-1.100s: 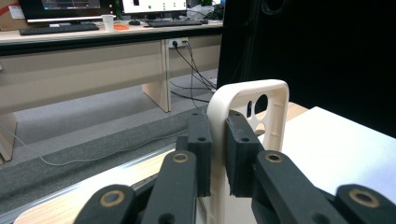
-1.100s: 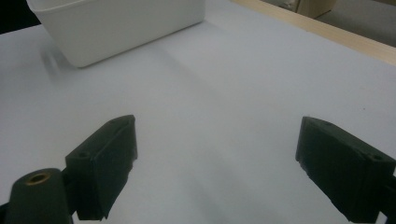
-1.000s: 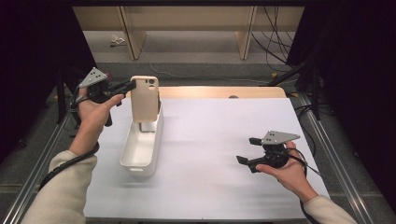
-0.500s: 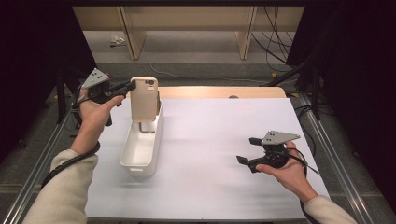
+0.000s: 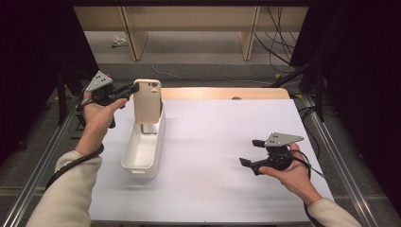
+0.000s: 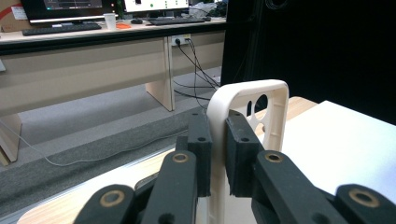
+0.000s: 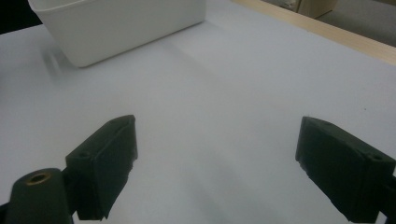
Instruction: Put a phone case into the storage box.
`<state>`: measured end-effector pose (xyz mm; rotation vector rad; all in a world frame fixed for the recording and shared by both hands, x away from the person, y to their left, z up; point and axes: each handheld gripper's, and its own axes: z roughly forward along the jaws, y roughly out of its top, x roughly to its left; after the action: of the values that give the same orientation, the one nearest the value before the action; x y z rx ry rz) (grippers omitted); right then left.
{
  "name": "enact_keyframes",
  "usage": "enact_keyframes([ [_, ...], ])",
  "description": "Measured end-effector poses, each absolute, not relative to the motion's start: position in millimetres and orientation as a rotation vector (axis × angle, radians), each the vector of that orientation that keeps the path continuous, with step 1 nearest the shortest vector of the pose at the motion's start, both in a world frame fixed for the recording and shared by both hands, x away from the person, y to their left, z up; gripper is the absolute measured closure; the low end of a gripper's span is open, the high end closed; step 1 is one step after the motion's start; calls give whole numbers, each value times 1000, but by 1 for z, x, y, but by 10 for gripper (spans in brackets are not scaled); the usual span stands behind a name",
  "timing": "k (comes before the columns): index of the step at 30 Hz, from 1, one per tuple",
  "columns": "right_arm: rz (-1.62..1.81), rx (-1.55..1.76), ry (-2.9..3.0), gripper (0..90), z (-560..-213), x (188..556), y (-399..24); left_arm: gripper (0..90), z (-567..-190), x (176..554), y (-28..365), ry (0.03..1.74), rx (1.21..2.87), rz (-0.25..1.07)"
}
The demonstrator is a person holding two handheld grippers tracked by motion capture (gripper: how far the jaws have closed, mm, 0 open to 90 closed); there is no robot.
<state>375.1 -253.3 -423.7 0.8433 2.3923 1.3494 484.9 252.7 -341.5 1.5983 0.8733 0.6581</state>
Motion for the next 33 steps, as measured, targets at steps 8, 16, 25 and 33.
enact_keyframes([
  [8,1351,842,2393,138,-423,375,-253,814,-345,488,252,881,1608,664],
  [16,1351,840,2395,138,-423,375,-253,814,-348,490,251,885,1615,663],
  [25,1352,839,2395,140,-423,375,-254,814,-354,493,254,899,1623,660],
  [33,1352,838,2396,142,-424,375,-253,814,-358,494,255,906,1624,654],
])
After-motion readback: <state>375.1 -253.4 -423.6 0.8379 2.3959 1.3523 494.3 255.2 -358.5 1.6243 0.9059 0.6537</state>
